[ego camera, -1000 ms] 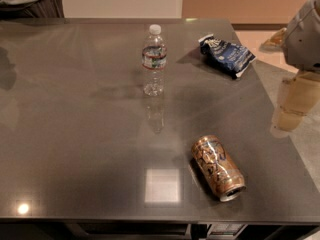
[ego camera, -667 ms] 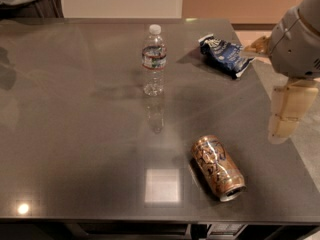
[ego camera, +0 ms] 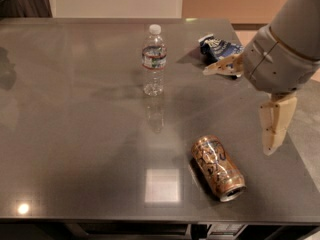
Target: Place orange can upright
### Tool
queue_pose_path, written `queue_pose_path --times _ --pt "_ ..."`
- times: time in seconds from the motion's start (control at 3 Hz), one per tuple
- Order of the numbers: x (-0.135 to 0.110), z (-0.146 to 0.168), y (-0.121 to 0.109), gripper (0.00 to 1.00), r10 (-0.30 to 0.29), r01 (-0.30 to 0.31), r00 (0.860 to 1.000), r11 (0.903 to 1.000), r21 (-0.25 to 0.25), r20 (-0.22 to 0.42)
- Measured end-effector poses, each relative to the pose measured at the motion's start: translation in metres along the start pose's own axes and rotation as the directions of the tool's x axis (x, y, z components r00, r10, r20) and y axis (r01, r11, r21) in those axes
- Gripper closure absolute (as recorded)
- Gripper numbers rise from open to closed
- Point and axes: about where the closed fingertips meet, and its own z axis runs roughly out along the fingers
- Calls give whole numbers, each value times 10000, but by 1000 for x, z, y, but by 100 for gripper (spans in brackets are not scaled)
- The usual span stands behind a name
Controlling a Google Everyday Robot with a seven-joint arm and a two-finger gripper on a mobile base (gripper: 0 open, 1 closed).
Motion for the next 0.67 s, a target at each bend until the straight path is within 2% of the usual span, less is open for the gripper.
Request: queue_pose_path --times 0.33,0.67 --pt "-15 13 10 0 -2024 2050 9780 9772 -549 504" --pt "-24 25 27 0 -3881 3934 9190 9142 -976 693"
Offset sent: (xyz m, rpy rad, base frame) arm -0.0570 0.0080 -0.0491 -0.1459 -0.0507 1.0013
